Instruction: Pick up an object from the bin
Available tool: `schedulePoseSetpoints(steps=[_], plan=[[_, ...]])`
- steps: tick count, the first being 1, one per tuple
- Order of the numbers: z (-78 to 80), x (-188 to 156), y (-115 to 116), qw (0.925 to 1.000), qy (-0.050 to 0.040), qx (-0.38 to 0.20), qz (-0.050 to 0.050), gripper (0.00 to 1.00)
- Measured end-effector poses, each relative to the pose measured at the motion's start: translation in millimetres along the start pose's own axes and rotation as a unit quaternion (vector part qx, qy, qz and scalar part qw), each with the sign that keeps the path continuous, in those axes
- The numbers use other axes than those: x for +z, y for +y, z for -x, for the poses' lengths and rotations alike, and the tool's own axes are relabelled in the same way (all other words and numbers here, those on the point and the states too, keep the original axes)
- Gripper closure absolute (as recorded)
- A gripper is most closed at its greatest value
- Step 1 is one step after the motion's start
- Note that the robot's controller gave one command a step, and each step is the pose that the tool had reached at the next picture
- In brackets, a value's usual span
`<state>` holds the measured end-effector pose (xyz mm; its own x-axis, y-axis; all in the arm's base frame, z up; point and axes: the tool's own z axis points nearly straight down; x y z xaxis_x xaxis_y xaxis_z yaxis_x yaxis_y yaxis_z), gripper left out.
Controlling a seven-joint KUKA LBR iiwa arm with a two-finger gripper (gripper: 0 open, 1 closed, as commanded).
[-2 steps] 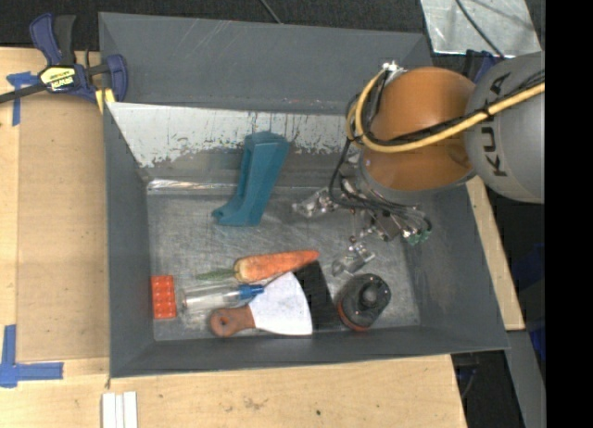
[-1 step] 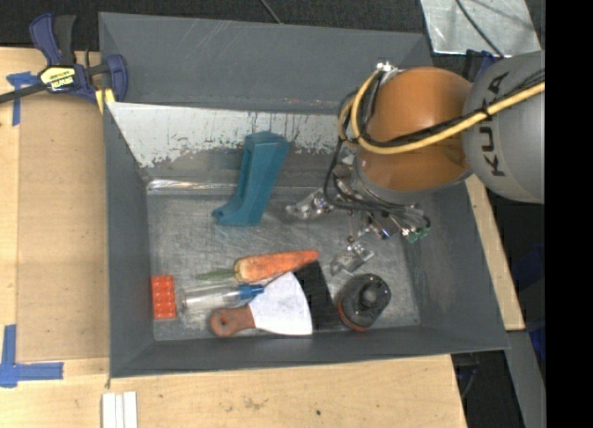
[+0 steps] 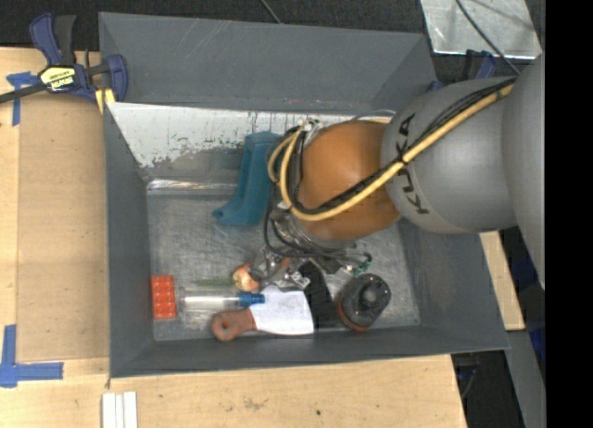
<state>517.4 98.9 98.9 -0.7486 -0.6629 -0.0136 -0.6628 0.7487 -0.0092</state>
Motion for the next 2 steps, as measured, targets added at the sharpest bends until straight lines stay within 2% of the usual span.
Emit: schedulePoseSetpoints(steps=[1,2], plan=[[4.6,-2.1,-0.3,1.0,-0.0085,0.0,-0.002,0.0],[4.5,-2.0,-0.2,1.0,-0.0083,0.0,-0.002,0.0]])
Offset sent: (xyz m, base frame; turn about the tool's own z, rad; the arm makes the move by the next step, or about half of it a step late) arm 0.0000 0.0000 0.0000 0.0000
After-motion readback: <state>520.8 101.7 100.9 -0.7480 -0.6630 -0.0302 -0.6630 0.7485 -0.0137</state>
